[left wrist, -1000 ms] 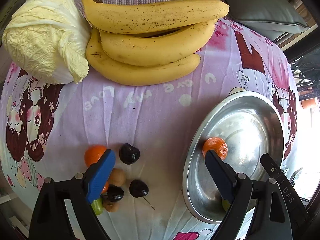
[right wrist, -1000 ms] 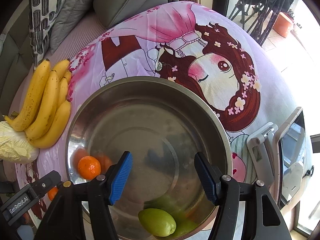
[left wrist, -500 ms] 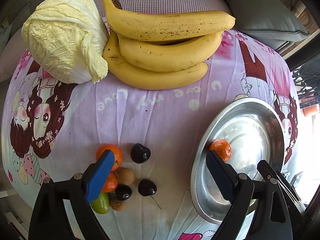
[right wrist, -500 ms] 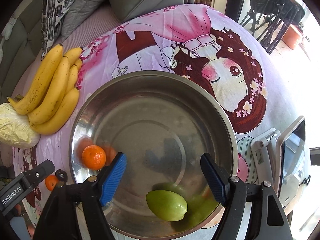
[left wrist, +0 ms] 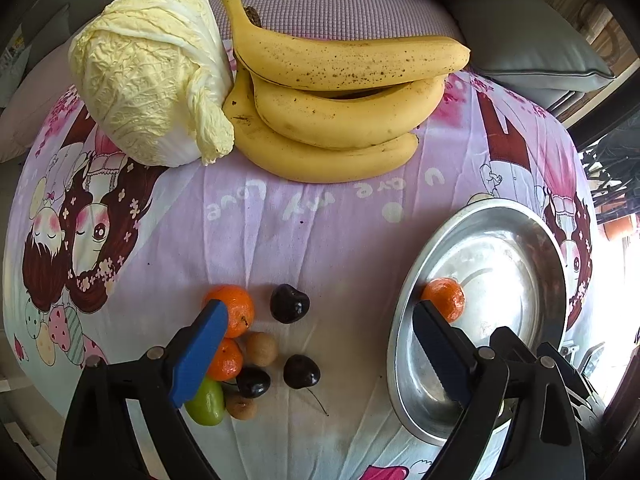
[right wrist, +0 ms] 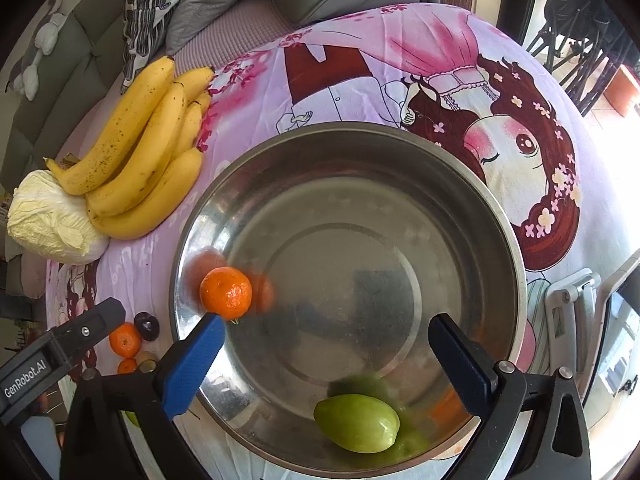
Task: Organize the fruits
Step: 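Withdraw both open tools from the bowl back toward the fruit row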
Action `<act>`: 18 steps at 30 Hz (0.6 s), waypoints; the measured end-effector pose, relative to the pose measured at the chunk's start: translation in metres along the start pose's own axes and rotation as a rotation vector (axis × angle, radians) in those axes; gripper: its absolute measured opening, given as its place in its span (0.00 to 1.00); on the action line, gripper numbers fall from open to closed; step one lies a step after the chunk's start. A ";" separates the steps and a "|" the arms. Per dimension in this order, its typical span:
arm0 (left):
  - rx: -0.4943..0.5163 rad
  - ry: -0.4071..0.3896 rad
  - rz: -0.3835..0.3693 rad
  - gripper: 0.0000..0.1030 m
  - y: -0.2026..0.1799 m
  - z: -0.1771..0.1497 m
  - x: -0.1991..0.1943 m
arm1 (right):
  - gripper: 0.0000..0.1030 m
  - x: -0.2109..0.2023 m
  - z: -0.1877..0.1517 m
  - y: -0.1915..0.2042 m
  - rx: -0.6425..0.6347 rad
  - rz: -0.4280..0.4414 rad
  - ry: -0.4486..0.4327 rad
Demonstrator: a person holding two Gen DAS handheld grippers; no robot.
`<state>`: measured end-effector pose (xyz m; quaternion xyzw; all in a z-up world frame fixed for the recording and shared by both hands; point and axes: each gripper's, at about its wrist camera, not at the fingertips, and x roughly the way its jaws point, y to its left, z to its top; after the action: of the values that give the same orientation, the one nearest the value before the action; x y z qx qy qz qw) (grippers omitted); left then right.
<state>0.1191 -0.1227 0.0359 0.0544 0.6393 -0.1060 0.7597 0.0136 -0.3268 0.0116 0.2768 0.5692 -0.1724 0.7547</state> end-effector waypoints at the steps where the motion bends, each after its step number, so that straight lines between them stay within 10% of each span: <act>1: 0.005 0.001 0.000 0.91 -0.001 -0.001 0.000 | 1.00 0.000 0.000 0.000 -0.003 -0.003 -0.004; 18: -0.107 -0.023 -0.077 0.91 0.071 -0.038 -0.018 | 1.00 0.005 -0.011 0.046 -0.133 0.055 0.005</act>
<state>0.0963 -0.0442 0.0436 -0.0122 0.6369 -0.1016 0.7641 0.0328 -0.2839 0.0149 0.2420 0.5736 -0.1125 0.7744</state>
